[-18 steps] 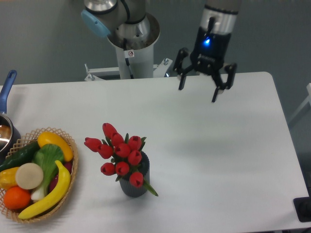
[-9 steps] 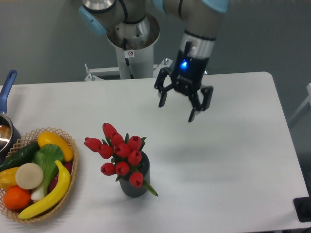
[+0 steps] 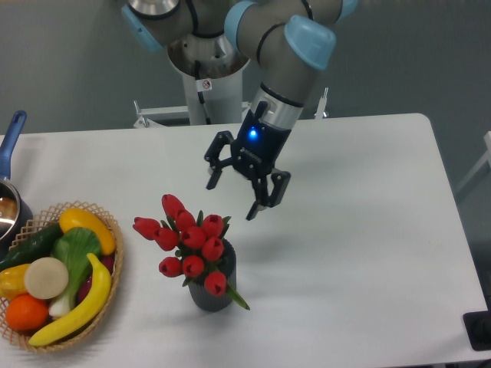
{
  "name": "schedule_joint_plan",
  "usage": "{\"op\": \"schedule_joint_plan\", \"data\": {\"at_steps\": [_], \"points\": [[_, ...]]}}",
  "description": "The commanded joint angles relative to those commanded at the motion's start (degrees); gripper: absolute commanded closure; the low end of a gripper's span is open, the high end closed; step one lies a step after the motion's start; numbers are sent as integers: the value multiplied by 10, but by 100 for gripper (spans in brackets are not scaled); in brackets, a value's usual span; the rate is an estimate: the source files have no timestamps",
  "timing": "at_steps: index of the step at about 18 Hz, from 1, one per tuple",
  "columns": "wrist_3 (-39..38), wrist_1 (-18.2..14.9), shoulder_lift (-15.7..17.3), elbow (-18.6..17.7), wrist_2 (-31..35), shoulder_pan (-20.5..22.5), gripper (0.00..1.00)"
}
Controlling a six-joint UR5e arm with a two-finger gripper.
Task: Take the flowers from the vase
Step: 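Move the open gripper down toward the red tulip bouquet, then lower the open gripper around the tulip stems above the grey vase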
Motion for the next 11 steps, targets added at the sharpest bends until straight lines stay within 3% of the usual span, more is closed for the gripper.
{"op": "schedule_joint_plan", "data": {"at_steps": [4,11], "points": [[11,9,-30,23,1,-1,0],[10,19,-54,49,-20,-5,0]]}}
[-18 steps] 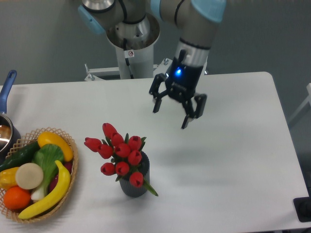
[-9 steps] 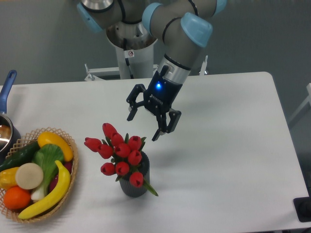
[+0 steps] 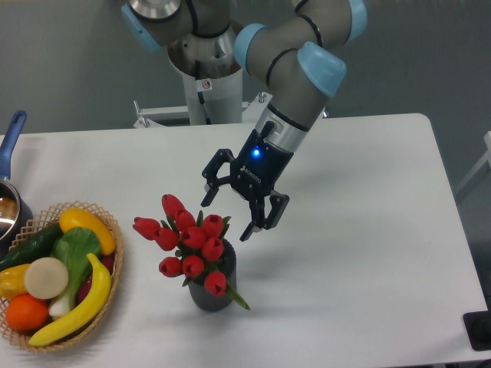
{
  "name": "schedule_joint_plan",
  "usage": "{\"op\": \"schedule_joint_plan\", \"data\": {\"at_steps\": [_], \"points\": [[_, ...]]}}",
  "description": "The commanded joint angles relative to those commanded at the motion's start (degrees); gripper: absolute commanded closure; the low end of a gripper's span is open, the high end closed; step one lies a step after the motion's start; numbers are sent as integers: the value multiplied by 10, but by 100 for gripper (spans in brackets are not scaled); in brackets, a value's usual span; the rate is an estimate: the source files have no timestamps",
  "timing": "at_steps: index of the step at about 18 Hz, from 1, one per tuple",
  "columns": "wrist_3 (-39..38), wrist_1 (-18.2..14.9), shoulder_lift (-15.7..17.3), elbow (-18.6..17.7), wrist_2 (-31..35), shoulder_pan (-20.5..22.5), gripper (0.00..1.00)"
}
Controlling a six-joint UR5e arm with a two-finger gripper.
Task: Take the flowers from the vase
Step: 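Lower the open gripper around the tulip stems above the grey vase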
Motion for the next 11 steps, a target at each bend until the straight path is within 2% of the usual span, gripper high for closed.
{"op": "schedule_joint_plan", "data": {"at_steps": [11], "points": [[29,1,-31,15,-3,-21,0]]}}
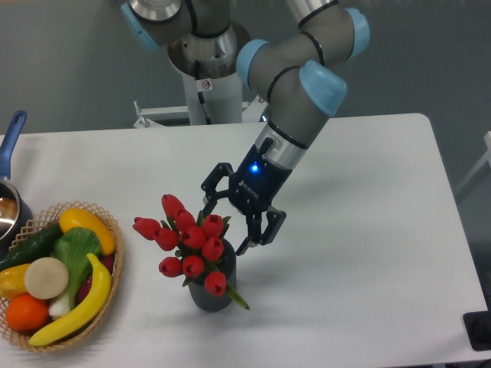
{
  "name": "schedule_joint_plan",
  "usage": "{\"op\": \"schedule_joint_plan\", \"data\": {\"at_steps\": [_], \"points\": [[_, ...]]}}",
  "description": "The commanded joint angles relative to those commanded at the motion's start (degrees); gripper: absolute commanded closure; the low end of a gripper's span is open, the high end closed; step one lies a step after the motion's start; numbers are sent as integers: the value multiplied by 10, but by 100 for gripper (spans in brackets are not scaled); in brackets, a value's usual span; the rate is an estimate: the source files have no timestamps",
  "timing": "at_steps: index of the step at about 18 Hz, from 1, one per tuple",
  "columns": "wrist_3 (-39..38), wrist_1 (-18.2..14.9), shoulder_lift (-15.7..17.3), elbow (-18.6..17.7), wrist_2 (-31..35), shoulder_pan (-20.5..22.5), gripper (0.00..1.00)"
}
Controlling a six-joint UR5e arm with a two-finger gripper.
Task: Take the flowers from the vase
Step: 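Lower the open gripper around the tulip stems above the grey vase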
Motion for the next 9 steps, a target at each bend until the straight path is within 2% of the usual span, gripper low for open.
{"op": "schedule_joint_plan", "data": {"at_steps": [9], "points": [[-3,2,-27,18,-3,-22,0]]}}
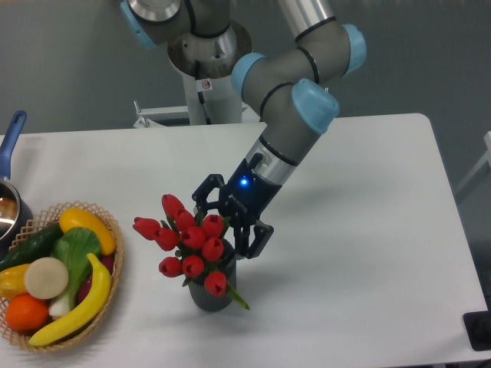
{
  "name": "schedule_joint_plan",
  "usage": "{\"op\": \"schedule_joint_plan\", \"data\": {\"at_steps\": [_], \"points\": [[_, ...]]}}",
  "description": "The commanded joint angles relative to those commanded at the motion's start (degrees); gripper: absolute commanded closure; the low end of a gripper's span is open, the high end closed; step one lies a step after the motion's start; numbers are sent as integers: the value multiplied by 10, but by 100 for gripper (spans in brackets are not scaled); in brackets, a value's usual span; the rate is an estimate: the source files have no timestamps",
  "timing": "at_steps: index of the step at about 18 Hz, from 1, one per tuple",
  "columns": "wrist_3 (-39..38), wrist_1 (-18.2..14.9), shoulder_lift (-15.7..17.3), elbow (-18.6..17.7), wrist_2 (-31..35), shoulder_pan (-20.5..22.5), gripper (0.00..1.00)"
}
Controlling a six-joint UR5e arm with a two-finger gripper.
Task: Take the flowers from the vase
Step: 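Lower the open gripper around the tulip stems above the grey vase, then close the gripper on the tulip stems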
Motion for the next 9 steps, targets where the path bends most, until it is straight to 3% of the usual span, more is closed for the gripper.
{"op": "schedule_joint_plan", "data": {"at_steps": [9], "points": [[0,0,-5,0,-7,-11,0]]}}
